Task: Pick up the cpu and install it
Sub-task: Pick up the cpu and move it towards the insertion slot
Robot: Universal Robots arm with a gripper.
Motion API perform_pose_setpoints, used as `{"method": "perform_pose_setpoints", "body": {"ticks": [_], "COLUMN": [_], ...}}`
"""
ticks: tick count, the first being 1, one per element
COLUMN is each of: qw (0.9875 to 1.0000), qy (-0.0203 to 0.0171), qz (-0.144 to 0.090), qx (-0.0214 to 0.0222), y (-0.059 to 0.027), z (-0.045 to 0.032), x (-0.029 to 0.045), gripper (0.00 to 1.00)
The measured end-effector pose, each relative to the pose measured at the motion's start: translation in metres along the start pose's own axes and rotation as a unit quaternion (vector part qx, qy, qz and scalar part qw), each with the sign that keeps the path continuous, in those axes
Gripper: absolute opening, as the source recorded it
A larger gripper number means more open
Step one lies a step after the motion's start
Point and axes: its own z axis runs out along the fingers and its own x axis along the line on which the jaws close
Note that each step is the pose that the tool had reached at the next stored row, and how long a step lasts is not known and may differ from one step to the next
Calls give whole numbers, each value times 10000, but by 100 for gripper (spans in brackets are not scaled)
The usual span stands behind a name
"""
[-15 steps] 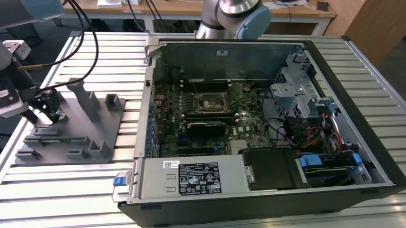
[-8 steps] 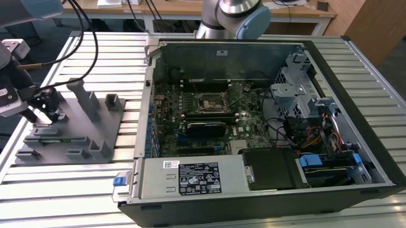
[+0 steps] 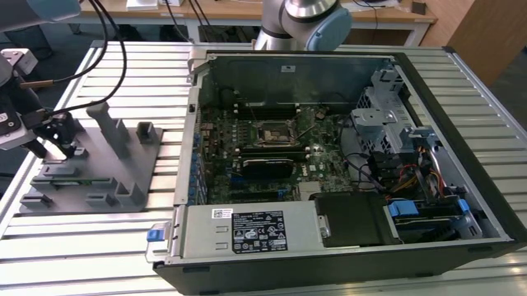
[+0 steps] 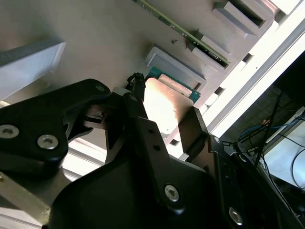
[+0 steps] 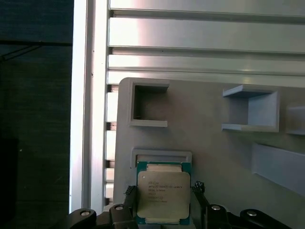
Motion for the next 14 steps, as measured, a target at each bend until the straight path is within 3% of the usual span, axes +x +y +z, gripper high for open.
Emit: {"method": "perform_pose_setpoints", "body": {"ticks": [14], "qw": [10000], "qy": [1], "qz": [0], "qx": [1], "y": [0], "z": [-58], "x": [-2], "gripper": [53]}}
